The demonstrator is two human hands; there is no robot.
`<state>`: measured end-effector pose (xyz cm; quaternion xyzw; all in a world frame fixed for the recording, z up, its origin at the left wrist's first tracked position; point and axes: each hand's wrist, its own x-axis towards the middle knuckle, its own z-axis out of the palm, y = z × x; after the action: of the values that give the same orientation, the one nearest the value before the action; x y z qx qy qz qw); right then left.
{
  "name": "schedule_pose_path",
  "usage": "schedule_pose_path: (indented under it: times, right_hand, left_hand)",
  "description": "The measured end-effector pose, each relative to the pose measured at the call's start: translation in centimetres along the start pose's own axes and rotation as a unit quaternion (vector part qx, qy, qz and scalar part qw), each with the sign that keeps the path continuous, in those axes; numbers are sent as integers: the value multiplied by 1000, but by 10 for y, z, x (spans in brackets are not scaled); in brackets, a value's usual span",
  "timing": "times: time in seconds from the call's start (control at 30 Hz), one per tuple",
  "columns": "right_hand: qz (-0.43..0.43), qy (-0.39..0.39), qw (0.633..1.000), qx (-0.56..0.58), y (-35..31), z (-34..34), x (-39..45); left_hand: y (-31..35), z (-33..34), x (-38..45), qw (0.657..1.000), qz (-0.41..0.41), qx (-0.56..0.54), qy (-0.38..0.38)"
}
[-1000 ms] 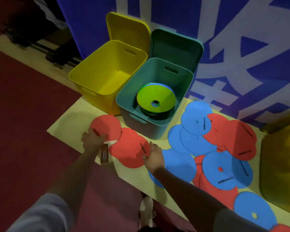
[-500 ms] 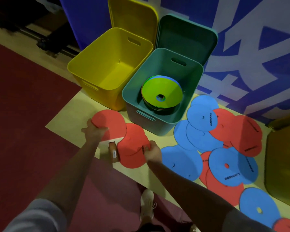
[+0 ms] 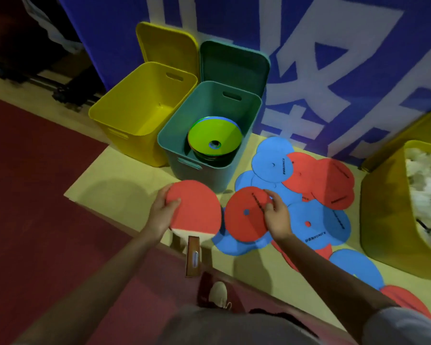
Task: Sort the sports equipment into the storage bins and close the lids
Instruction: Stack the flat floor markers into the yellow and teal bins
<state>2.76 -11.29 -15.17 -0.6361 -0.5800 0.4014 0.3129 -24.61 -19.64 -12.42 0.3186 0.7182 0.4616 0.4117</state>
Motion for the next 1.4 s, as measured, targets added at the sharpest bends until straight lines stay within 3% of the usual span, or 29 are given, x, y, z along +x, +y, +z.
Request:
schedule_pose_path:
  times: [0.23, 0.47, 0.8, 0.97, 1.07, 1.27, 1.4]
  right_hand:
    - [-48, 115, 988, 87, 14, -136, -5]
    - [-34, 239, 954, 178, 44, -312, 8]
    - [82, 508, 824, 237, 159, -579, 13]
    - [111, 555, 783, 259, 207, -662, 1]
    - [118, 548, 778, 283, 226, -681, 2]
    - [123, 532, 762, 347, 246, -689, 15]
    - [124, 516, 762, 371, 251, -679, 29]
  left_hand:
    - [50, 131, -51, 989, 28, -53, -136]
    - [136, 287, -88, 974, 69, -165, -138]
    - [202, 577, -176, 955, 124, -178, -204]
    - [214, 684, -214, 951, 159, -52, -258]
    - [210, 722, -212, 937, 198, 46, -282]
    - [202, 766, -186, 933, 182, 174, -259]
    - [204, 779, -175, 888, 231, 316, -242]
